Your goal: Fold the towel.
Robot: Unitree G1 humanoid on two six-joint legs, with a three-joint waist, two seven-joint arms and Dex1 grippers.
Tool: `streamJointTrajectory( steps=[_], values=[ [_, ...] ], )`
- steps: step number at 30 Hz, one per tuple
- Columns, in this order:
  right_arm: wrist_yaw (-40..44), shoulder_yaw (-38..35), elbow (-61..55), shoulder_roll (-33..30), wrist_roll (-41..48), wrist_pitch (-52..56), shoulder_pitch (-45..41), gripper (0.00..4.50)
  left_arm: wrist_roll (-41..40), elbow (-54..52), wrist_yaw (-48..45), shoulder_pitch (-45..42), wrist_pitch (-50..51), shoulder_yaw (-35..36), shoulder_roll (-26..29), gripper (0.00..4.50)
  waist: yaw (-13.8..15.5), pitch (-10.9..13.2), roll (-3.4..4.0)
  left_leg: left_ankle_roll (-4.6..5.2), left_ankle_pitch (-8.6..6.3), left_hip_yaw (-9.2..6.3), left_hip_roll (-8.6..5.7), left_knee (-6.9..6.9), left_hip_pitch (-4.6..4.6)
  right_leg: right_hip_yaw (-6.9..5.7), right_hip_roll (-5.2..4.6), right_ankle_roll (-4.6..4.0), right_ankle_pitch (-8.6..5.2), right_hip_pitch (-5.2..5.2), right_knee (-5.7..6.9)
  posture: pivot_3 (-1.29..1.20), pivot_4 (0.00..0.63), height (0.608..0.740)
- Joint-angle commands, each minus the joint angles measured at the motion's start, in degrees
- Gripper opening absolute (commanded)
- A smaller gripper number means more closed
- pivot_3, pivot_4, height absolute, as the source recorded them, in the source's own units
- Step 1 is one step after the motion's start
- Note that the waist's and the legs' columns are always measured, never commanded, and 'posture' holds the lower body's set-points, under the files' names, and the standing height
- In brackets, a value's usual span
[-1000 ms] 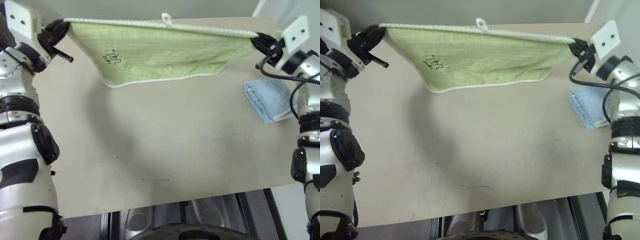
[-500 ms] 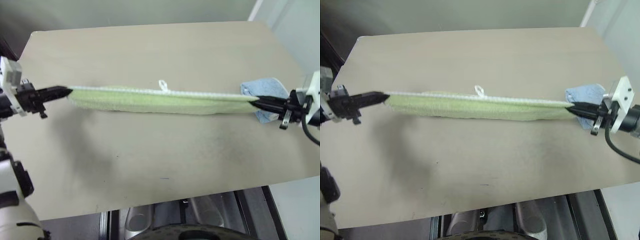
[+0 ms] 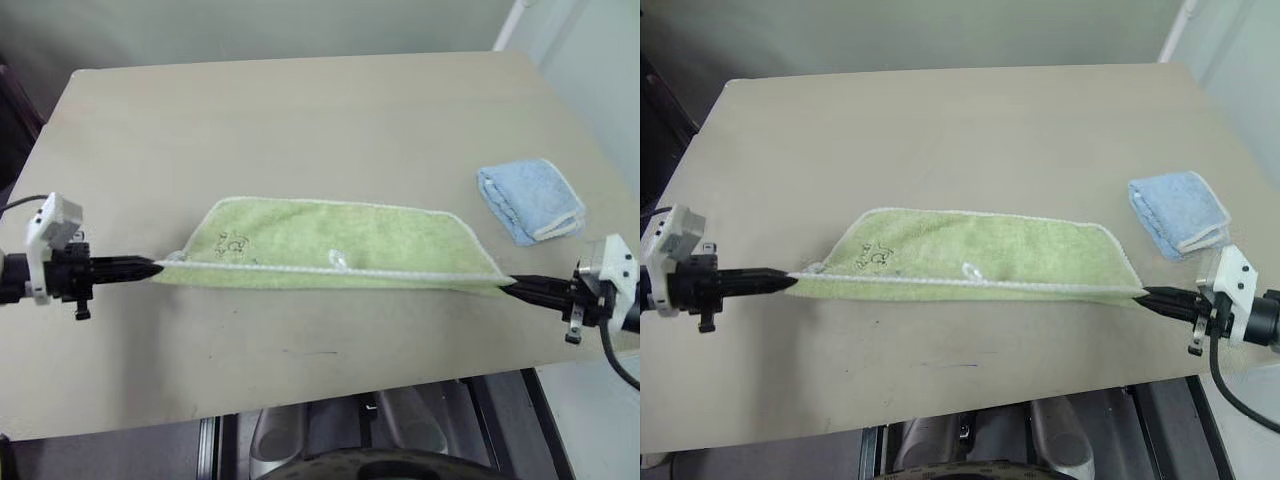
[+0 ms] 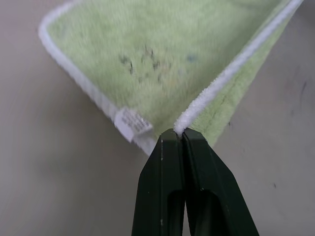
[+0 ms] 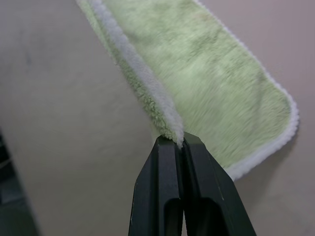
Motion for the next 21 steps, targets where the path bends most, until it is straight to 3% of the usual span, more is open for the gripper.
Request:
streamJointTrajectory(
  steps=[1,6,12,21],
  values=[
    [1.66,-3.83,-1.44,-0.63,-1.44,-2.18,2.16,0.0,-1.6,-1.5,-2.2,-0.45,0.9,2.87,3.12,0.02,0.02,0.0,0.0,-0.02,-0.01,-0.01,0.0,0.0,-0.02,0.0,0.0,-0.01,0.0,-0.01,0.0,0.0,0.15,0.703],
    [3.14,-4.54,-2.18,-1.1,-1.51,-1.71,4.29,0.0,-0.41,0.85,-2.75,0.59,-1.85,0.77,5.48,0.02,-0.01,0.0,0.01,-0.08,-0.15,0.01,0.0,-0.03,-0.07,0.03,0.01,-0.18,-0.03,-0.1,0.0,0.0,0.15,0.703],
    [0.06,-0.24,1.25,-0.44,-3.7,-2.22,-1.54,0.0,1.46,6.27,-1.18,-8.92,-3.68,-4.79,3.74,0.02,0.05,-0.01,-0.01,-0.09,-0.15,0.0,0.0,-0.16,-0.07,0.03,0.02,-0.24,-0.06,-0.18,0.0,0.0,0.15,0.703],
    [-5.29,9.66,11.25,2.59,-9.1,-4.34,-17.55,0.0,7.9,22.82,6.19,-25.31,-9.56,-10.58,-9.16,0.02,0.39,-0.02,0.07,0.0,-0.12,0.02,0.03,-0.3,0.0,0.0,0.01,-0.24,-0.05,-0.18,0.01,0.0,0.15,0.703]
  ],
)
